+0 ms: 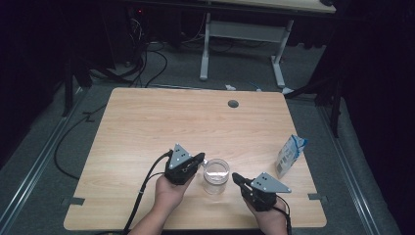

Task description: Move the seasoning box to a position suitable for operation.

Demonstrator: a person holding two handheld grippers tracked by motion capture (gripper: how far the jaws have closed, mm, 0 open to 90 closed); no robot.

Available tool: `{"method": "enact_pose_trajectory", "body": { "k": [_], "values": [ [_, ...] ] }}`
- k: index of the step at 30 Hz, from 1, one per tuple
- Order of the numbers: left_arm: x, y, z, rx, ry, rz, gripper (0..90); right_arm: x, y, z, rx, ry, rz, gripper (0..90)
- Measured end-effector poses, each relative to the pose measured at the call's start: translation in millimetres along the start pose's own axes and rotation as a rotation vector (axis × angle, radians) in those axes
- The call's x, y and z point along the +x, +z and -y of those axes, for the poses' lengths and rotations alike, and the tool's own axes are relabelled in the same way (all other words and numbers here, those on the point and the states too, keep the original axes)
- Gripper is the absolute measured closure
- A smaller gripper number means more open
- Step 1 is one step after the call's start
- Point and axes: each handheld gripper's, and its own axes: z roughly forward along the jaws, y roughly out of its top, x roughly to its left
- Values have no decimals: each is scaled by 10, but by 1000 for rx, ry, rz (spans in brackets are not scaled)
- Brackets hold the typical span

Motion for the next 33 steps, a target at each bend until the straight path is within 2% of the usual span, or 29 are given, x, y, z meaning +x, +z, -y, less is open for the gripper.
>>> {"method": "enact_pose_trajectory", "body": {
  "k": [25, 26, 27, 28, 29, 31, 32, 33],
  "values": [
    [-20, 9, 13, -2, 15, -22, 900, 4, 19, -7, 11, -5, 7, 889],
    [-75, 50, 23, -55, -65, -13, 900, 5, 18, -8, 10, -5, 6, 890],
    [-72, 48, 22, -52, -65, -13, 900, 5, 18, -8, 10, -5, 6, 890],
    [-84, 56, 22, -65, -82, -11, 900, 6, 19, -8, 9, -6, 4, 894],
    [-19, 10, 12, -2, 14, -22, 900, 11, 19, -8, 10, -7, 1, 898],
    [-16, 11, 13, -2, 15, -22, 900, 22, 28, -8, 13, -14, -4, 899],
    [-72, 52, 22, -55, -66, -13, 900, 39, 39, -9, 19, -24, -2, 900],
    [-70, 51, 22, -51, -65, -14, 900, 39, 39, -9, 19, -24, -2, 900]
  ]
}}
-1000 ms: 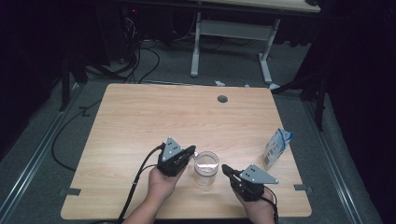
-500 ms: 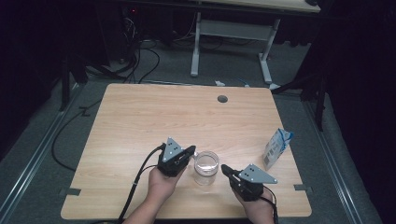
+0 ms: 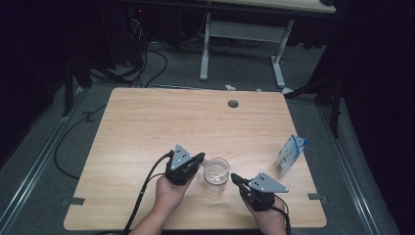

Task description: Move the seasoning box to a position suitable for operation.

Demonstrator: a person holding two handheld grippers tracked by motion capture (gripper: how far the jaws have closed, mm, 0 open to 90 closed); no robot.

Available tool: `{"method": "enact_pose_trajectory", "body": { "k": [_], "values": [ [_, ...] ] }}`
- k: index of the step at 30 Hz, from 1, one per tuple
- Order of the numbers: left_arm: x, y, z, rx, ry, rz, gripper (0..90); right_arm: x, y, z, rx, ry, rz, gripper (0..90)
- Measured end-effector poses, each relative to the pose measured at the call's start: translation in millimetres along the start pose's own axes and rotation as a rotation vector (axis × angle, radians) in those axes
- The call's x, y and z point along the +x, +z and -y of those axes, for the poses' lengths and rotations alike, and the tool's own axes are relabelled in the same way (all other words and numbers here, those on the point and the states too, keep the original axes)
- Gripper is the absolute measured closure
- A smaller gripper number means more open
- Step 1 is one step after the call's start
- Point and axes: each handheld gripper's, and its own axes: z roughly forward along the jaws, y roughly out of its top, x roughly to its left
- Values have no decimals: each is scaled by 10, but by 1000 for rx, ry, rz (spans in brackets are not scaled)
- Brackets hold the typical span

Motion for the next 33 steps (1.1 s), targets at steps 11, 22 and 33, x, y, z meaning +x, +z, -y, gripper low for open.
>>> {"method": "enact_pose_trajectory", "body": {
  "k": [11, 22, 33],
  "values": [
    [94, -49, 1, 49, 67, -16, 900, 6, 16, 0, 7, -3, 2, 899],
    [34, -28, -13, 38, 83, 1, 900, -14, -1, 2, 2, 7, 3, 899],
    [11, -3, 18, 3, 36, 3, 900, -16, 3, 1, 3, 10, 5, 899]
  ]
}}
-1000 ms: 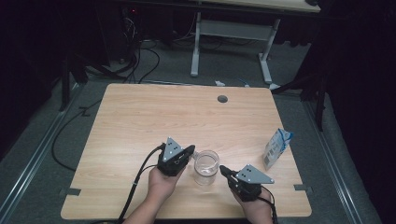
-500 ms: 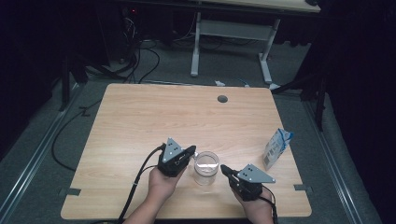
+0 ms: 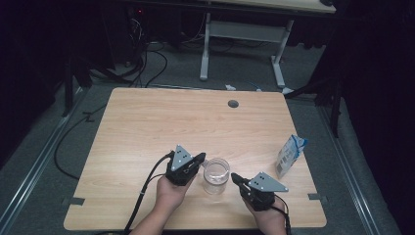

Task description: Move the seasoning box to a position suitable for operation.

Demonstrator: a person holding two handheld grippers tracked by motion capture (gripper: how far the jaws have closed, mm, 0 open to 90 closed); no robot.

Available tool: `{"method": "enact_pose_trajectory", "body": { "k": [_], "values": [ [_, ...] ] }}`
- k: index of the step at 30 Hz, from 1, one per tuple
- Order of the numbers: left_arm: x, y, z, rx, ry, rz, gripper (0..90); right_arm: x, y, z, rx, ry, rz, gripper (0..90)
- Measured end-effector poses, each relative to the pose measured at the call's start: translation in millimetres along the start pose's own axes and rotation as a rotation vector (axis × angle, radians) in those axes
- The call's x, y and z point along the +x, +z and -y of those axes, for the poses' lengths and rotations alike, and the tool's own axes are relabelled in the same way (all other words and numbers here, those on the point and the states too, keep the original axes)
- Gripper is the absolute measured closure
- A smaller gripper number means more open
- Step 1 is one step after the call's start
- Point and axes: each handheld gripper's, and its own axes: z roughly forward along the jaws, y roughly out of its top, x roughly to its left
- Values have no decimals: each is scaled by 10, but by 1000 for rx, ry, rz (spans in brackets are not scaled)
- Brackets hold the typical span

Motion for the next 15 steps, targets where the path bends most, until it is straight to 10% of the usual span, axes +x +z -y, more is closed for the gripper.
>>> {"method": "enact_pose_trajectory", "body": {
  "k": [1, 15],
  "values": [
    [38, -20, -4, 33, 45, -4, 900, 2, 3, 1, 0, -2, 0, 899],
    [59, -64, 6, 18, 26, 10, 900, 87, 65, -115, -40, -18, -31, 899]
  ]
}}
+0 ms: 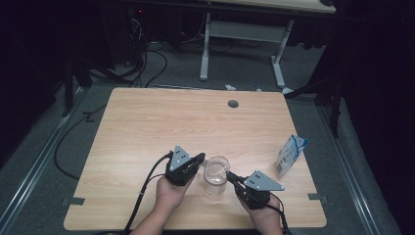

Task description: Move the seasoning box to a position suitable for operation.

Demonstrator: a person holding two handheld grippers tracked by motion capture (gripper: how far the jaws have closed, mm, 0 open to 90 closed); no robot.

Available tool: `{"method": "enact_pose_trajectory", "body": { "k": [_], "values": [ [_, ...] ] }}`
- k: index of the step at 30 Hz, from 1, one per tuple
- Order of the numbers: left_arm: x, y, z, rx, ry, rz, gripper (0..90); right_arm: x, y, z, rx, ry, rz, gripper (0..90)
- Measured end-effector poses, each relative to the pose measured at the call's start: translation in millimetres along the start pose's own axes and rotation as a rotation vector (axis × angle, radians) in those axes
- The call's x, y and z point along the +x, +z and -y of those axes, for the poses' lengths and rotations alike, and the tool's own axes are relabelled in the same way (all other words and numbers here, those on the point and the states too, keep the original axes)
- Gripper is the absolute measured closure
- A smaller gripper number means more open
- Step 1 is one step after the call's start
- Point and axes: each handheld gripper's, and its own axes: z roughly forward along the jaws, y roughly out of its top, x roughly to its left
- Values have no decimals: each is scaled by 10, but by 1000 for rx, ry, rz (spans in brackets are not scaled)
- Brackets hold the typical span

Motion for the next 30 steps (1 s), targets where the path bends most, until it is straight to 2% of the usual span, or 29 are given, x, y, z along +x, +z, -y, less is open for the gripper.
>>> {"method": "enact_pose_trajectory", "body": {
  "k": [4, 6, 7, 10, 12, 15, 20, 25, 30],
  "values": [
    [-19, -147, 7, -29, 15, 10, 900, 13, -21, -35, -12, -1, -3, 899],
    [-43, -266, 111, -21, -5, 18, 900, 26, -37, -51, -15, -1, -3, 898],
    [-43, -266, 111, -21, -5, 18, 900, 26, -37, -51, -15, -1, -3, 898],
    [-86, -336, 288, -5, -38, 50, 900, 29, -53, -70, -22, 0, 0, 898],
    [-132, -345, 343, 23, -21, 62, 900, 28, -62, -83, -24, 5, 4, 898],
    [-185, -366, 342, 8, -22, 83, 900, 32, -75, -102, -28, 5, 9, 898],
    [-300, -311, 341, 17, 5, 116, 900, 45, -83, -129, -39, 6, 5, 898],
    [-337, -297, 303, -5, -4, 129, 900, 51, -77, -122, -40, 6, 1, 897],
    [-330, -294, 286, -30, -23, 135, 900, 47, -31, -72, -20, 12, -4, 893]
  ]
}}
